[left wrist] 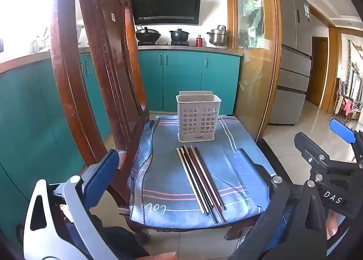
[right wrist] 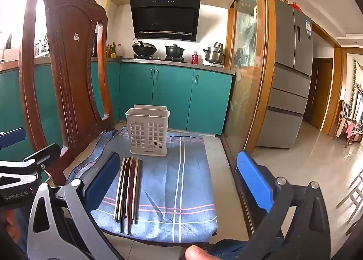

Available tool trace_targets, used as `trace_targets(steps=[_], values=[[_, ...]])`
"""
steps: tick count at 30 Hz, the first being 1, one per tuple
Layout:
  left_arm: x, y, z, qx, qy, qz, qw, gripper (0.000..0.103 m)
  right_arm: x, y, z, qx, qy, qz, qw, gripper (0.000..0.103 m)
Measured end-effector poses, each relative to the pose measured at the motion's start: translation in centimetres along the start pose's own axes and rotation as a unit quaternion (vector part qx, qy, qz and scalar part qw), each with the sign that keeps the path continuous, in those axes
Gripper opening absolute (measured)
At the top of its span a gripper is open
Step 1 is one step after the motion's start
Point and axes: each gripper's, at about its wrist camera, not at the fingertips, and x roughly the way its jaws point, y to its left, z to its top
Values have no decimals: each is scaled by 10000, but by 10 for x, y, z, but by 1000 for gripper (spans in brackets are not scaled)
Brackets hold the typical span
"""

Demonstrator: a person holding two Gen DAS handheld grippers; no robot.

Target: Organize utensils

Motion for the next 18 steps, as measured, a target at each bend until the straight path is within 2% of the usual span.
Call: trace_targets(steps=[18], values=[[-8,-1,1,45,-69,-34,10000,100,-13,1,4,36,-226,-26,9997,101]])
